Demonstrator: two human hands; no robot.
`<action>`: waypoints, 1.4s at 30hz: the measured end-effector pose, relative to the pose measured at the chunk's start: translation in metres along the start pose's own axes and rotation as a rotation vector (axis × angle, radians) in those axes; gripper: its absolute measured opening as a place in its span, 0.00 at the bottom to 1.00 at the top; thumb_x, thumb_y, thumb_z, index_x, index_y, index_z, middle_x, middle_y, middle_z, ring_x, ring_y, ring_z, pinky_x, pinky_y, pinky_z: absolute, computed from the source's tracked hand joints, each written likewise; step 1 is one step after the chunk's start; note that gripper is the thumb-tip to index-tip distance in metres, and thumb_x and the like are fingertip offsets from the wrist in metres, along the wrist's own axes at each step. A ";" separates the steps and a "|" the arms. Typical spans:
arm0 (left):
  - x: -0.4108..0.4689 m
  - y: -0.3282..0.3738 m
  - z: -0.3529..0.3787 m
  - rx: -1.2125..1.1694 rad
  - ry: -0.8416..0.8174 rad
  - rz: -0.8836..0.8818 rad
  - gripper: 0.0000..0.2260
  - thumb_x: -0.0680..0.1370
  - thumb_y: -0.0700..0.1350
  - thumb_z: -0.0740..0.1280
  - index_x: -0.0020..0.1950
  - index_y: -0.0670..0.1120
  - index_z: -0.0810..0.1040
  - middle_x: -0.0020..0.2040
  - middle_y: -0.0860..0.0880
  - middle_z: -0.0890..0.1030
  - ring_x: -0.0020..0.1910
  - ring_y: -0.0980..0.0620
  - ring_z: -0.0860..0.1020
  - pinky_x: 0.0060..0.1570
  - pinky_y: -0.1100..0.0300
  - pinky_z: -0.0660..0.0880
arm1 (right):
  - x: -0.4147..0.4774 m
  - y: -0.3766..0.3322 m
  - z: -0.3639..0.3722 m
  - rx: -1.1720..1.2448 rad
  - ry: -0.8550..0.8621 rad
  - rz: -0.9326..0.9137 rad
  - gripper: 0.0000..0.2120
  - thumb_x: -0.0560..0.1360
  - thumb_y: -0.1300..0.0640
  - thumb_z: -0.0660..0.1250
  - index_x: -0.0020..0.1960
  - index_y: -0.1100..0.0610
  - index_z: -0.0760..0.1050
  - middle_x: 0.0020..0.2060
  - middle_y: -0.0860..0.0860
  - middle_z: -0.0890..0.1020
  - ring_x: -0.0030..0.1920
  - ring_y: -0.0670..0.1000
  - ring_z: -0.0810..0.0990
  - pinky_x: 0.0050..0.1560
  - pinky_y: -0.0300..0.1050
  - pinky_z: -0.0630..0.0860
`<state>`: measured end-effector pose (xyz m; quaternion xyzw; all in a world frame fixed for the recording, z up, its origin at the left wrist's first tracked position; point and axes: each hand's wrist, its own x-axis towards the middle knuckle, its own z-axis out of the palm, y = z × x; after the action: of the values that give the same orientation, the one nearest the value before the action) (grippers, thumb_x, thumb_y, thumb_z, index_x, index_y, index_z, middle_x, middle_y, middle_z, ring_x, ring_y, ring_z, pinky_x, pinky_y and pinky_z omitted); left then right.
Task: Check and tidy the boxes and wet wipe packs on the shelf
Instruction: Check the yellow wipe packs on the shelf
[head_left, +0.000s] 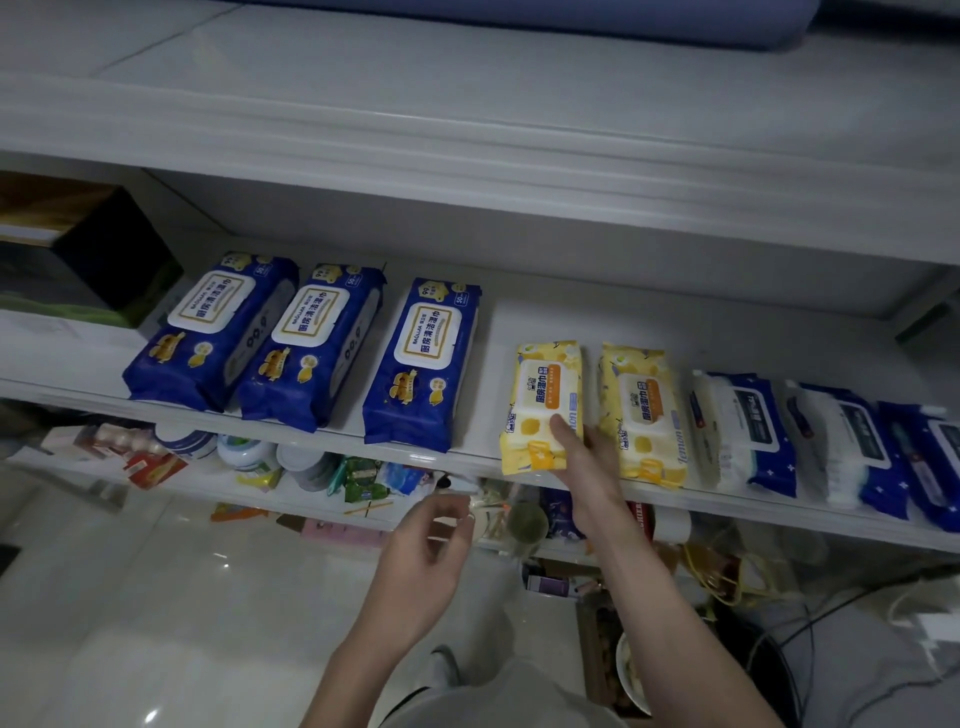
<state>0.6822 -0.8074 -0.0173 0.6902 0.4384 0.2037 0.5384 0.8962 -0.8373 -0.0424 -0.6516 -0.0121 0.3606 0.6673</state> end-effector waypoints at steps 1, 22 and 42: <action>-0.001 -0.002 -0.002 0.001 -0.002 -0.005 0.06 0.81 0.43 0.68 0.54 0.54 0.80 0.49 0.64 0.82 0.47 0.61 0.82 0.45 0.69 0.77 | 0.004 0.001 0.002 -0.016 0.006 0.005 0.16 0.80 0.57 0.72 0.67 0.58 0.78 0.58 0.55 0.87 0.57 0.55 0.86 0.63 0.57 0.81; 0.001 -0.041 -0.031 0.019 -0.053 -0.095 0.07 0.81 0.45 0.67 0.58 0.53 0.80 0.52 0.55 0.83 0.52 0.58 0.81 0.44 0.66 0.76 | 0.012 0.009 0.011 -0.618 0.199 -0.259 0.16 0.83 0.53 0.67 0.68 0.57 0.76 0.62 0.54 0.83 0.63 0.56 0.82 0.58 0.45 0.76; 0.009 0.001 0.072 0.184 -0.215 -0.064 0.05 0.82 0.45 0.66 0.54 0.53 0.79 0.51 0.56 0.83 0.48 0.60 0.81 0.43 0.69 0.74 | -0.062 -0.001 -0.130 -0.629 0.130 -0.305 0.11 0.81 0.57 0.69 0.63 0.50 0.80 0.55 0.45 0.82 0.52 0.38 0.80 0.59 0.38 0.77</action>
<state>0.7413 -0.8410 -0.0427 0.7402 0.4168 0.0700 0.5230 0.9142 -0.9802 -0.0332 -0.8376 -0.1769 0.1932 0.4794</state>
